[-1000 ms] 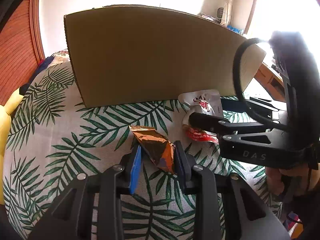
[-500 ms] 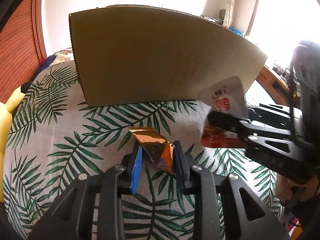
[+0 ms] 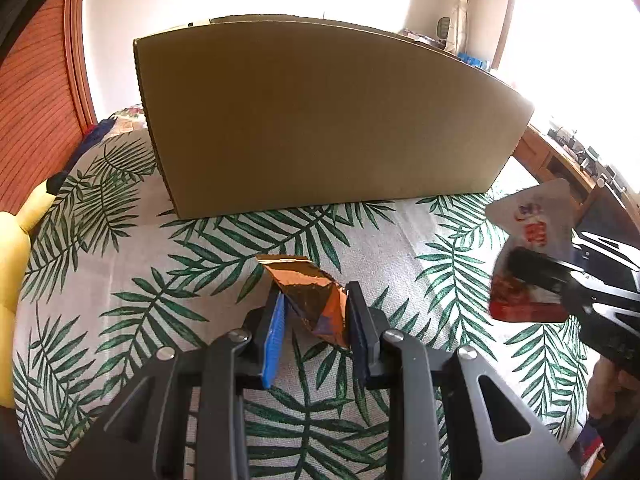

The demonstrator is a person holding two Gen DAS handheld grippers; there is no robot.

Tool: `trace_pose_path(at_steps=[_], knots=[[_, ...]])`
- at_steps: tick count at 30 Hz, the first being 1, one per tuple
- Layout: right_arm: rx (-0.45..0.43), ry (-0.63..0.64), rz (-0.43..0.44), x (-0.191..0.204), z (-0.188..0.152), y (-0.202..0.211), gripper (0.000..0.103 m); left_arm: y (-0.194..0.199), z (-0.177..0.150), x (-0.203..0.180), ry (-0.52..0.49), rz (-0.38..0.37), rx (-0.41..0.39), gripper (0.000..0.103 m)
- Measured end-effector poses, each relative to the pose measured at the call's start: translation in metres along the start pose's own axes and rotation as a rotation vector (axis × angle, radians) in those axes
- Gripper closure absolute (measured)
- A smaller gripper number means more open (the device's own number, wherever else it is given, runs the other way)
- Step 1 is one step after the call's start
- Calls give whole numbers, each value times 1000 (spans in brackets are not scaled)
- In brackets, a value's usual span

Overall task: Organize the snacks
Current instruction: 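Grasp the brown wrapper with the left gripper while the right grasps the white duck-neck packet, then lift both packets and carry them over the box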

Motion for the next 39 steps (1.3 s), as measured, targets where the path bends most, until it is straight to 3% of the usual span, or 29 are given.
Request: trace_pose_path(at_steps=[12, 24, 39], knots=[[-37, -49, -32, -11, -22, 32, 83, 2, 0, 3, 7, 10, -20, 76], [-57, -100, -49, -22, -39, 51, 83, 13, 0, -13, -64, 56, -85, 76], [-106, -115, -68, -34, -27, 76, 82, 71, 25, -52, -112, -68, -165, 76]])
Point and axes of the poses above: each gripper's, at about its wrist camera, not at the fingertips, and y roughly against the way its jaws point, x to its left, z to its top, the point moved 4 cm from there along -y, roughly the way its jaws point, and after that the axes turned 9 degrees about y, right-handed, at the moved point
